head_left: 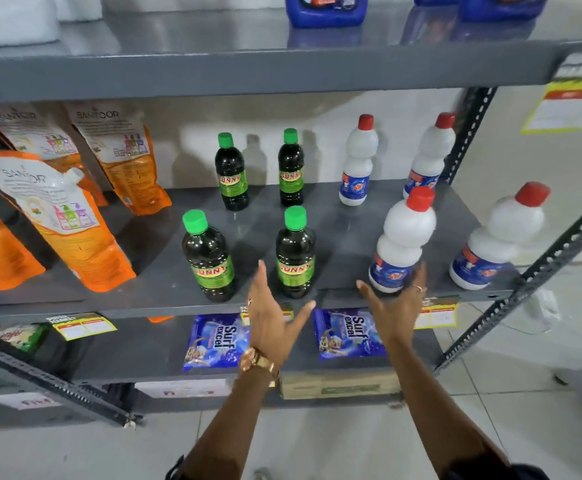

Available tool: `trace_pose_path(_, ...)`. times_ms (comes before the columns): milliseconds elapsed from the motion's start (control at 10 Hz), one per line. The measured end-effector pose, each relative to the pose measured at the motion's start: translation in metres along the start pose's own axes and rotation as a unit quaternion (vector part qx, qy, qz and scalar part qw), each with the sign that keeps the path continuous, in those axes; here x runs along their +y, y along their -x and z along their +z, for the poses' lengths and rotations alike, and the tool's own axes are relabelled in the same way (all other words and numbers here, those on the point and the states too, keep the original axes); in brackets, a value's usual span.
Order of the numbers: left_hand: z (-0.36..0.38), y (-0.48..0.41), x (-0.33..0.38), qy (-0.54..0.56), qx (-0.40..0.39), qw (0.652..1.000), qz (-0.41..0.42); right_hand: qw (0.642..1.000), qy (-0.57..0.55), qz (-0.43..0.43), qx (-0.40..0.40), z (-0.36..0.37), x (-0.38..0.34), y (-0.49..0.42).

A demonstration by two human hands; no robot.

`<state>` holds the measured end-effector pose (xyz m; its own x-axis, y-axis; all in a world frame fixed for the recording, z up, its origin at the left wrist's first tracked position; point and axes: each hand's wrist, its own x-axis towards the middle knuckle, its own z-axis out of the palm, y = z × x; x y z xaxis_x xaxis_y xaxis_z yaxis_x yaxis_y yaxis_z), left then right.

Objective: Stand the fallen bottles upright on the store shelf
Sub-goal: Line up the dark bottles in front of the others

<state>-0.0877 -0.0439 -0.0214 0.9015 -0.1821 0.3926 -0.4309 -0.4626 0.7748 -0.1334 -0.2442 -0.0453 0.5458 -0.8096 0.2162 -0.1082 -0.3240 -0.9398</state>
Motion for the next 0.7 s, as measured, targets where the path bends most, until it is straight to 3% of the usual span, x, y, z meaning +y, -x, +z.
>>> trace_pose_path(100, 0.017, -0.017, -0.005, -0.011, -0.031, 0.998, -0.053, 0.999, -0.002, -0.010, -0.043, -0.004, 0.009, -0.015)
trace_pose_path(300, 0.028, -0.012, -0.008, -0.076, -0.011, 0.997, -0.029, 0.998, 0.011, -0.017, -0.059, -0.007, 0.014, -0.015)
trace_pose_path(600, 0.024, -0.010, -0.005, -0.059, -0.002, 0.996, -0.065, 0.994, 0.012, -0.002, -0.111, -0.017, 0.004, -0.009)
trace_pose_path(700, 0.020, -0.015, -0.001, -0.056, -0.032, 0.995, -0.075, 0.998, -0.020, -0.004, -0.059, -0.036, -0.017, 0.011)
